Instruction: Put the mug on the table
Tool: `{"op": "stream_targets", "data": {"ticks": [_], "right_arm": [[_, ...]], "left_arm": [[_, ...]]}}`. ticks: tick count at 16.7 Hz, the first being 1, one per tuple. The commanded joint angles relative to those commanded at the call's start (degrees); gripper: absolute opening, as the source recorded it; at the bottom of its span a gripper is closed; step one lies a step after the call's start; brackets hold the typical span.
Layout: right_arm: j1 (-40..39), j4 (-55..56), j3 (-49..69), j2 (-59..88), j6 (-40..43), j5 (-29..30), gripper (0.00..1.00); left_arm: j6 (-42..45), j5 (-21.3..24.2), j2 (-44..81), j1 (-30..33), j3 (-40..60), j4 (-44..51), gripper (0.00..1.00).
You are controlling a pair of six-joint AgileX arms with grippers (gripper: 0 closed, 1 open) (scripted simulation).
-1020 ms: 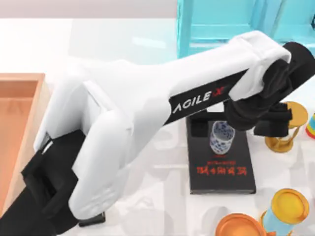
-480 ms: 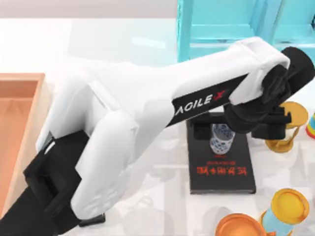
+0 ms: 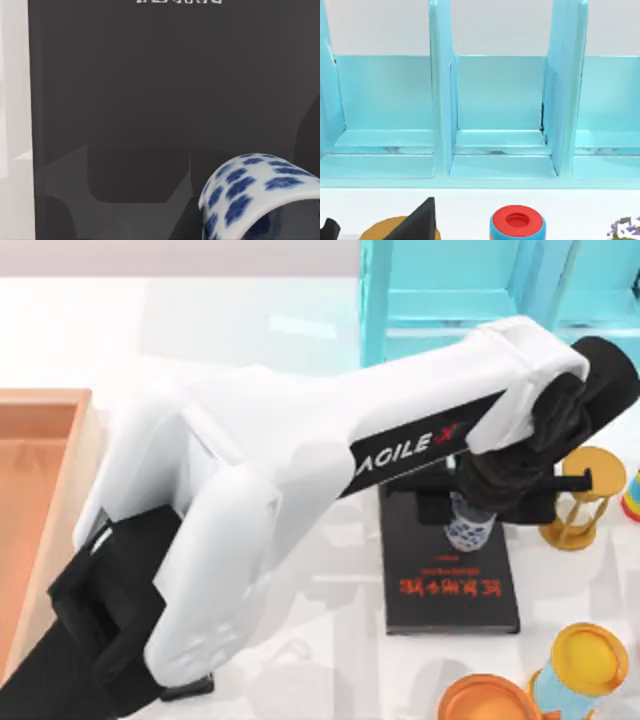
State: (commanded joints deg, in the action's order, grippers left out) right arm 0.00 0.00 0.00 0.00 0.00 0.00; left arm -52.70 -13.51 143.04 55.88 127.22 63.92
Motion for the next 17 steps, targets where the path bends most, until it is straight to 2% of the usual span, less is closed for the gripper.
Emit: {"op": "stream_targets", "data": {"ticks": [2,3,12,17], "right_arm": [[0.0,0.0,0.0,0.0,0.0,0.0,1.0],[0.0,0.0,0.0,0.0,0.0,0.0,1.0],[0.0,0.0,0.0,0.0,0.0,0.0,1.0],[0.0,0.0,0.0,0.0,0.0,0.0,1.0]], "left_arm": [[0.0,0.0,0.0,0.0,0.0,0.0,0.02],[0.0,0.0,0.0,0.0,0.0,0.0,0.0],[0.1,0.0,0.01,-0.09,0.13,0.19,0.0],[0.59,0.11,0.51,-0.19,4.84,6.61,0.0]]}}
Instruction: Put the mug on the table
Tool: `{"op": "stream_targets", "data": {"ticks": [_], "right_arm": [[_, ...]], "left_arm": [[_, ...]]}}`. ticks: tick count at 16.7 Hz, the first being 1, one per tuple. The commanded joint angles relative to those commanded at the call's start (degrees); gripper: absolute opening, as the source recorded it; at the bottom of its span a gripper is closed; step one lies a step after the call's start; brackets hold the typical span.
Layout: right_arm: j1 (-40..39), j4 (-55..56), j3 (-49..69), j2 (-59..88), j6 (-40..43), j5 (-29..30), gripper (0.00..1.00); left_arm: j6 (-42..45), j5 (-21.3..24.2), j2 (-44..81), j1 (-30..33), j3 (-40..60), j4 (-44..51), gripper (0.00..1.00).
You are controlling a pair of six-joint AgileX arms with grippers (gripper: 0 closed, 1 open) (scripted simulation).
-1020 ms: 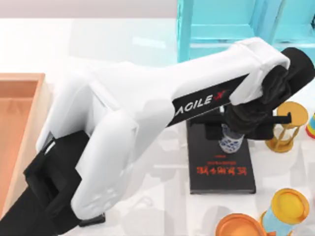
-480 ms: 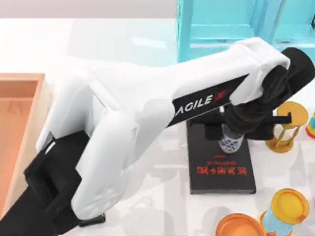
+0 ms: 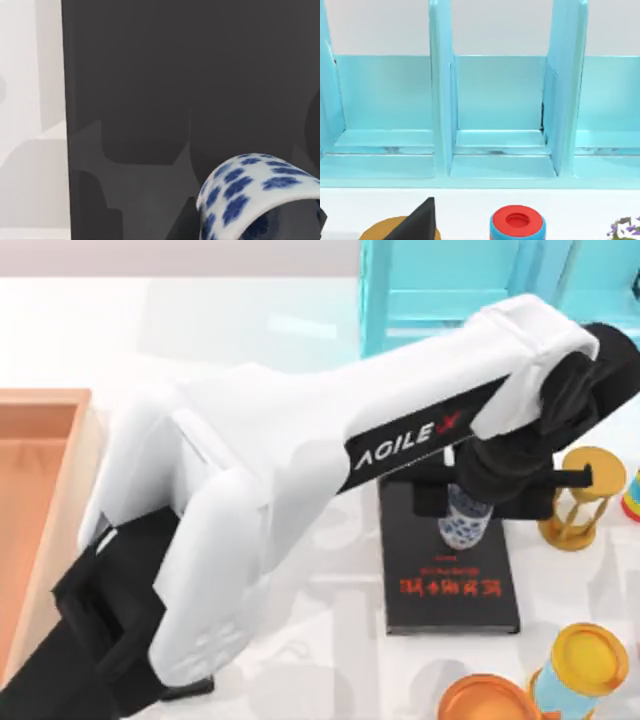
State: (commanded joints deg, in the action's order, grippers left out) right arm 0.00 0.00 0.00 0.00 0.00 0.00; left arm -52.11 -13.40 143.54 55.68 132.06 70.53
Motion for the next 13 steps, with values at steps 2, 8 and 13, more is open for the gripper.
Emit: {"op": "stream_targets", "data": {"ticks": [2,8,13], "right_arm": [[0.0,0.0,0.0,0.0,0.0,0.0,1.0],[0.0,0.0,0.0,0.0,0.0,0.0,1.0],[0.0,0.0,0.0,0.0,0.0,0.0,1.0]], "left_arm": [[-0.07,-0.02,0.25,-0.09,3.48,2.78,0.0],[-0.57,-0.1,1.03,0.17,9.41,6.1,0.0],[0.61,0.1,-1.22,-0.99,7.05,4.73,0.0]]}}
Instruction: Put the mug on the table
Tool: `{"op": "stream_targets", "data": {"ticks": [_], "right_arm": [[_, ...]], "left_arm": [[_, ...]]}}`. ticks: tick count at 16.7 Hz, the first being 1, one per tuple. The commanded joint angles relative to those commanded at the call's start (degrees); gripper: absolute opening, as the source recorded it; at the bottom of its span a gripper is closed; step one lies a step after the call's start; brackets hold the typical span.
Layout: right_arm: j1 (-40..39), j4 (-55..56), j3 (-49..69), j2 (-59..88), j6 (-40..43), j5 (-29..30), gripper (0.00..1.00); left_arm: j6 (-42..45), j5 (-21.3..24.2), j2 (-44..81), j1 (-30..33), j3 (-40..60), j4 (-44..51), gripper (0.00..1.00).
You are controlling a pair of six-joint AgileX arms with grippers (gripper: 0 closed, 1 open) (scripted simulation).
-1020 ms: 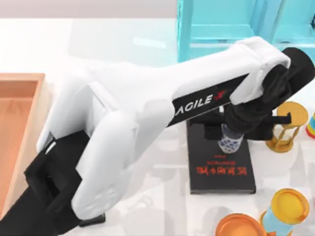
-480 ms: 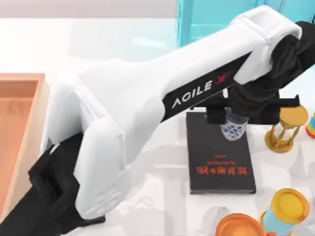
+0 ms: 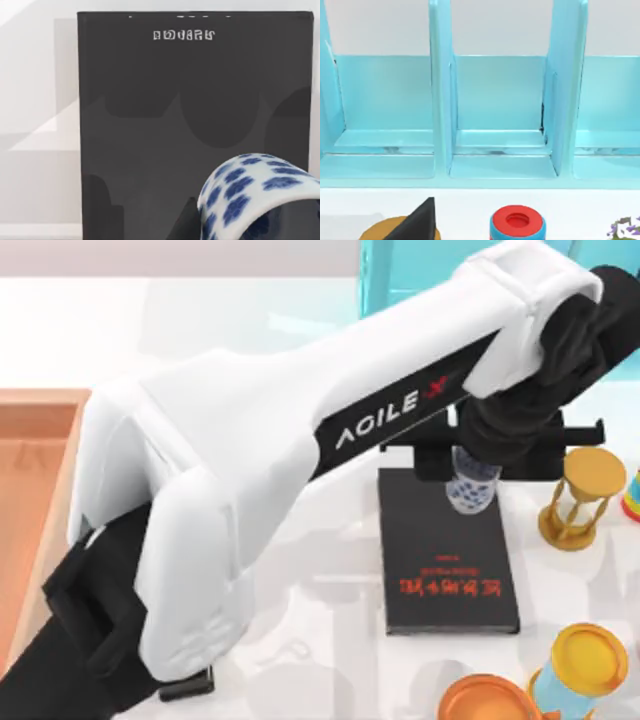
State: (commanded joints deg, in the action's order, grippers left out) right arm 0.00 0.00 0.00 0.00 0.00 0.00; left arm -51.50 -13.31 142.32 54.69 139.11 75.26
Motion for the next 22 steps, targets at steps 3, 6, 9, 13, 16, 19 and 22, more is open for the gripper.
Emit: {"op": "stream_targets", "data": {"ticks": [3,6,9,13,16,19,22], "right_arm": [[0.0,0.0,0.0,0.0,0.0,0.0,1.0],[0.0,0.0,0.0,0.0,0.0,0.0,1.0],[0.0,0.0,0.0,0.0,0.0,0.0,1.0],[0.0,0.0,0.0,0.0,0.0,0.0,1.0],[0.0,0.0,0.0,0.0,0.0,0.0,1.0],[0.0,0.0,0.0,0.0,0.0,0.0,1.0],[0.0,0.0,0.0,0.0,0.0,0.0,1.0]], "left_arm": [[2.15,0.37,-5.8,-2.19,-6.78,-2.63,0.0],[4.04,0.68,-11.57,-4.12,-16.71,-4.92,0.0],[5.99,1.02,-17.61,-6.1,-26.66,-7.26,0.0],[8.69,1.46,-24.14,-8.83,-33.86,-10.46,0.0],[8.92,1.5,-24.51,-9.06,-34.23,-10.74,0.0],[9.06,1.44,-24.04,-8.88,-34.75,-11.44,0.0],[9.58,1.61,-23.01,-9.44,-37.74,-15.79,0.0]]}}
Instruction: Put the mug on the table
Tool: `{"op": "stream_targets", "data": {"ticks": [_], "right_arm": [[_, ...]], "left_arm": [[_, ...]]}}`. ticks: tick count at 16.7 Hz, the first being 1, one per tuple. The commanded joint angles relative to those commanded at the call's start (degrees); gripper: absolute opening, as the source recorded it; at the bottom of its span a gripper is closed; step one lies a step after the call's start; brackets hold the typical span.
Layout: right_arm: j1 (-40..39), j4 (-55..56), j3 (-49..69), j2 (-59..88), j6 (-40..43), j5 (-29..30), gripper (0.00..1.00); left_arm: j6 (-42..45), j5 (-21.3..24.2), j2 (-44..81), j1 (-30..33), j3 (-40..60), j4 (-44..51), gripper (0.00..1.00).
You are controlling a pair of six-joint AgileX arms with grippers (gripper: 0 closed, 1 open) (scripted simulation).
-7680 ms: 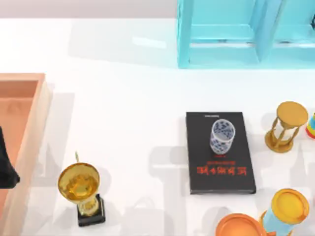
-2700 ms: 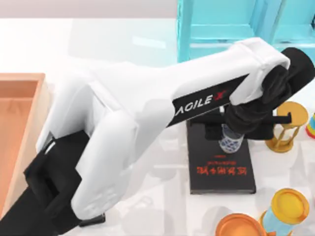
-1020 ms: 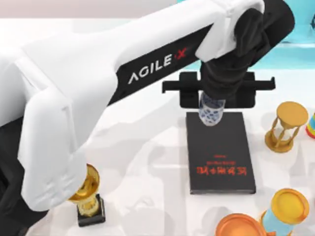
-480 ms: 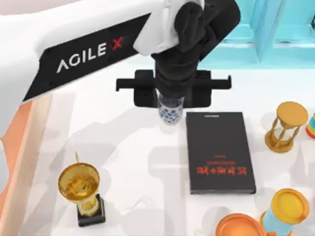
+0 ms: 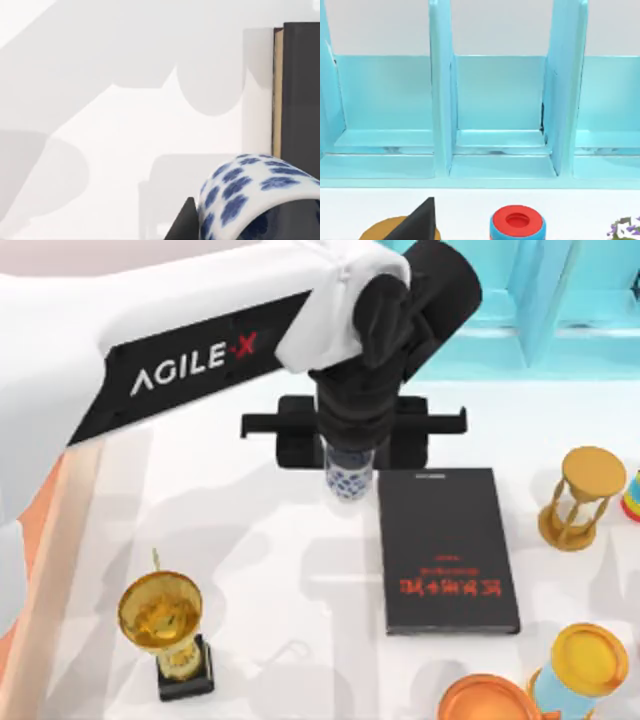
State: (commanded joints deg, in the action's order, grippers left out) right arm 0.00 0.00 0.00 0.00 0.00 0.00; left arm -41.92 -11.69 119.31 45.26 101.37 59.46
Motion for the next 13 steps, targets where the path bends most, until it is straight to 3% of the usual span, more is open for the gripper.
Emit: {"op": "stream_targets", "data": {"ticks": [5,9,13], "right_arm": [[0.0,0.0,0.0,0.0,0.0,0.0,1.0],[0.0,0.0,0.0,0.0,0.0,0.0,1.0],[0.0,0.0,0.0,0.0,0.0,0.0,1.0]], "left_arm": [[0.75,0.22,2.05,-0.97,-5.13,-7.43,0.0],[0.78,0.23,2.17,-1.02,-5.4,-7.82,0.0],[0.78,0.23,2.17,-1.02,-5.4,-7.82,0.3]]}}
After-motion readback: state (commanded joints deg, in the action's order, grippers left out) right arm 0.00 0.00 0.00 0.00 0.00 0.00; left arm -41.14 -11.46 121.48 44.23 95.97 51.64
